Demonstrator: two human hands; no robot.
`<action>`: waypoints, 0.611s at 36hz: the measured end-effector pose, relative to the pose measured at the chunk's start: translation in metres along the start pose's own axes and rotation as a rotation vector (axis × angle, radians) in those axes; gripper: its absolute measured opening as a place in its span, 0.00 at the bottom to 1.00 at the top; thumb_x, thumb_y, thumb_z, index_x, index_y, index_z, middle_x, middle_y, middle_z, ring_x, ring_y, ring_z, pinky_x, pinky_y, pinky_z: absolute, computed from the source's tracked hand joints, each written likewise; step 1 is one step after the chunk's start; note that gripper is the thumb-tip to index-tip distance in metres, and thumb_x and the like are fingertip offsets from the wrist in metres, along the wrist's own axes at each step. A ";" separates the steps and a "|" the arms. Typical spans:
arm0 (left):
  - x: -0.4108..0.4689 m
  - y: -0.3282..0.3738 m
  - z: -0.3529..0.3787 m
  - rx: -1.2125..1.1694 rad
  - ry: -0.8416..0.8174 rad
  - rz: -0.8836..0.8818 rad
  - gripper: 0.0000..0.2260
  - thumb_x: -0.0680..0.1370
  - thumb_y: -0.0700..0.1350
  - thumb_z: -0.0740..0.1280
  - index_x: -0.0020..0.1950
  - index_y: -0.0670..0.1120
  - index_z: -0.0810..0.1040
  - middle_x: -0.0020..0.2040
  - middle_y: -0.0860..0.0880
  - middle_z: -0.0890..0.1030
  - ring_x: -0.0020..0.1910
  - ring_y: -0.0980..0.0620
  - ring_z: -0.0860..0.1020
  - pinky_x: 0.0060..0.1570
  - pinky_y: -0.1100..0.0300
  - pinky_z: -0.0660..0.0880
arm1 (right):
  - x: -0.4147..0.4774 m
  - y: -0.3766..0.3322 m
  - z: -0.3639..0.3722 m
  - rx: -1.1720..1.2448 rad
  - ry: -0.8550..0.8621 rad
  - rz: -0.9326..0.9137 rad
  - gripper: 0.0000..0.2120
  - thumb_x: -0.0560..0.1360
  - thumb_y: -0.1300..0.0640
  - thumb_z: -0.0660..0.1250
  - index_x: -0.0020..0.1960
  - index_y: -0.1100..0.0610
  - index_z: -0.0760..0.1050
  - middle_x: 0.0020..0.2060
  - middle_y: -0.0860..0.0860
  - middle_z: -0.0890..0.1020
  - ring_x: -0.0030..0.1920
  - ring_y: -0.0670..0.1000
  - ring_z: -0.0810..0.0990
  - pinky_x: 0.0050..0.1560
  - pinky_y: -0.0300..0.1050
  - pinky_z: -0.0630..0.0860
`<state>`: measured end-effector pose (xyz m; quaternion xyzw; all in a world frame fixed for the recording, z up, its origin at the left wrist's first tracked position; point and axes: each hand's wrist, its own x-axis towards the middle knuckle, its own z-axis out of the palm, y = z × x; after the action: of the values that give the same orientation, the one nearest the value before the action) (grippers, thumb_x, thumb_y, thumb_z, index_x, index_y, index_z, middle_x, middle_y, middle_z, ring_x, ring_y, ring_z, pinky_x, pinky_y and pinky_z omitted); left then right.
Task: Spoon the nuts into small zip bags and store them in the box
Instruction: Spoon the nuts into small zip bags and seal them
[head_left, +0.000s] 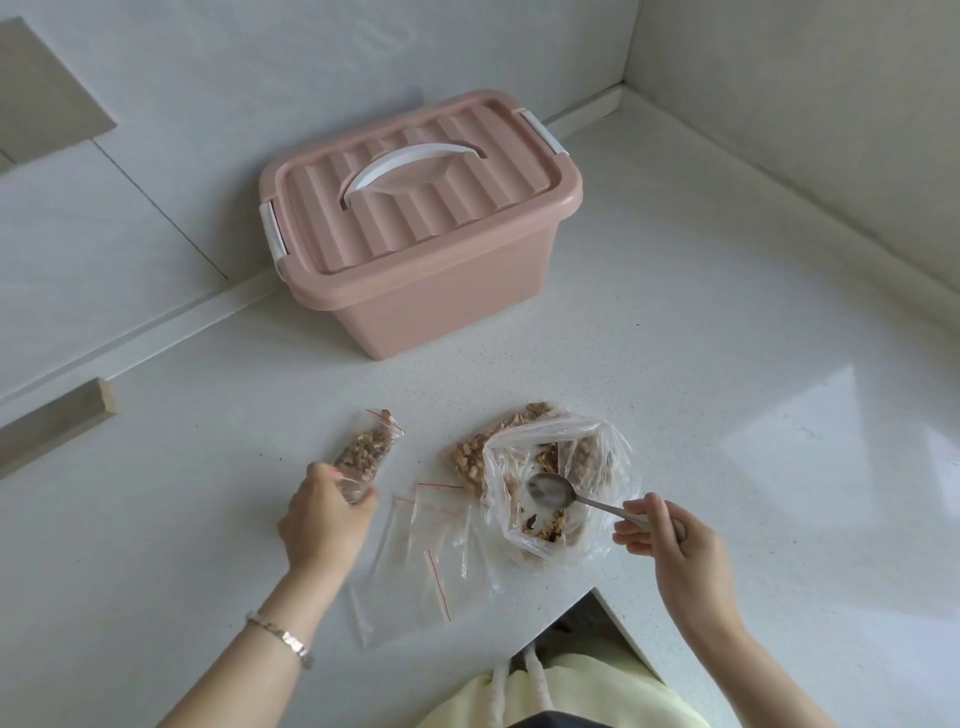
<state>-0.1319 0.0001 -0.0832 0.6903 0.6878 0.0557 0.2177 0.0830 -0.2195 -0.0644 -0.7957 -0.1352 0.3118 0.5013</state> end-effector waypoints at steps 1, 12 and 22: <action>0.006 -0.002 0.000 0.008 -0.003 -0.007 0.16 0.71 0.49 0.71 0.52 0.42 0.72 0.52 0.41 0.80 0.54 0.39 0.76 0.50 0.50 0.70 | 0.000 0.000 0.000 0.001 -0.003 0.002 0.13 0.79 0.55 0.57 0.42 0.53 0.78 0.32 0.50 0.84 0.36 0.47 0.83 0.40 0.40 0.80; 0.002 0.010 0.007 0.004 0.061 0.241 0.30 0.64 0.45 0.78 0.61 0.38 0.72 0.60 0.36 0.71 0.58 0.34 0.69 0.59 0.45 0.66 | 0.000 0.000 -0.003 0.018 -0.007 -0.008 0.12 0.78 0.54 0.57 0.43 0.54 0.78 0.33 0.52 0.84 0.36 0.47 0.83 0.39 0.38 0.80; -0.056 -0.005 0.018 0.368 -0.402 0.344 0.16 0.75 0.53 0.66 0.59 0.49 0.69 0.59 0.51 0.71 0.60 0.50 0.71 0.54 0.59 0.69 | -0.002 -0.004 -0.002 -0.067 -0.015 -0.098 0.13 0.78 0.54 0.58 0.40 0.50 0.79 0.34 0.47 0.84 0.35 0.45 0.82 0.40 0.42 0.78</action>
<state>-0.1321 -0.0591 -0.0888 0.8214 0.5028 -0.1711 0.2078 0.0828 -0.2202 -0.0599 -0.8021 -0.1880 0.2883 0.4880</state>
